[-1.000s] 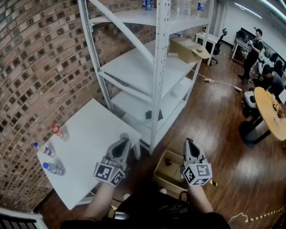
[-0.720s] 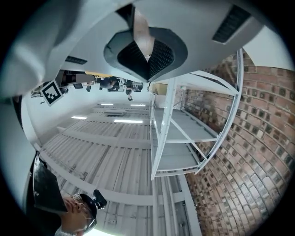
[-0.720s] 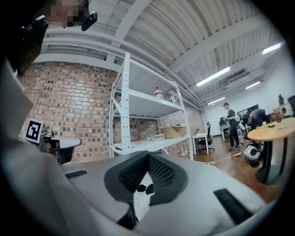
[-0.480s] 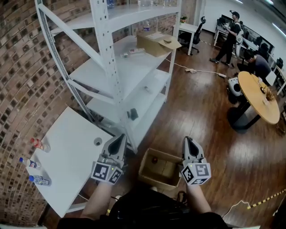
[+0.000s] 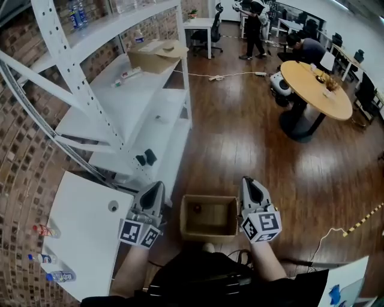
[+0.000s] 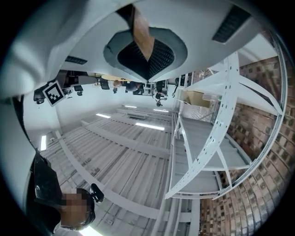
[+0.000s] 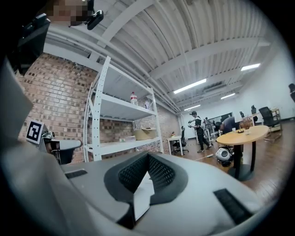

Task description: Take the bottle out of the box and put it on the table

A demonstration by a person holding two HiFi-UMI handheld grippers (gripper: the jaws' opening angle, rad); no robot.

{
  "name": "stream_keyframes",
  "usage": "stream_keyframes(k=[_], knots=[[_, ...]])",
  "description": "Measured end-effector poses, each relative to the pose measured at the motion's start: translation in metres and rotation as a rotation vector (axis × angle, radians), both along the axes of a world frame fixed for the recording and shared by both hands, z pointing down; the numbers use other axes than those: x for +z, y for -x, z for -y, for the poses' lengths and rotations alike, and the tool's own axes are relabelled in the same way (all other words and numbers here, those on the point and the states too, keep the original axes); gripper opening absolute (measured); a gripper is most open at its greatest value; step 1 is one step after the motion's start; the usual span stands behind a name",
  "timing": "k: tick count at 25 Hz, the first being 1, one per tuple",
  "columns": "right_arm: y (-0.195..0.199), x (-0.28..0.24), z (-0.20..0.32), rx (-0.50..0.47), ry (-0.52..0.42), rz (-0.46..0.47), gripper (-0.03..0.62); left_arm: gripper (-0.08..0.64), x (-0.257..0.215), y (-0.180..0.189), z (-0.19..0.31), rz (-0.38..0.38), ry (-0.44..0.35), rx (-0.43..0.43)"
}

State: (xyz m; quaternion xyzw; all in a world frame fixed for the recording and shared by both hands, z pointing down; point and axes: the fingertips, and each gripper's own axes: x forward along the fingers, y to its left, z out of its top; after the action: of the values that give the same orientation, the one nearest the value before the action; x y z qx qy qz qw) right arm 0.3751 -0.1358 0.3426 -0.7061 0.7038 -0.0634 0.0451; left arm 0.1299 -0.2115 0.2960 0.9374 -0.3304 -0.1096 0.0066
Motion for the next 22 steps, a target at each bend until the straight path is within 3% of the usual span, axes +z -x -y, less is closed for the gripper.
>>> stream_keyframes(k=[12, 22], knots=[[0.049, 0.034, -0.013, 0.013, 0.103, -0.024, 0.003, 0.005, 0.04, 0.001, -0.006, 0.085, 0.053, 0.122], [0.096, 0.12, -0.029, 0.029, 0.235, 0.032, 0.003, 0.005, 0.134, 0.021, -0.025, 0.163, 0.2, 0.18]])
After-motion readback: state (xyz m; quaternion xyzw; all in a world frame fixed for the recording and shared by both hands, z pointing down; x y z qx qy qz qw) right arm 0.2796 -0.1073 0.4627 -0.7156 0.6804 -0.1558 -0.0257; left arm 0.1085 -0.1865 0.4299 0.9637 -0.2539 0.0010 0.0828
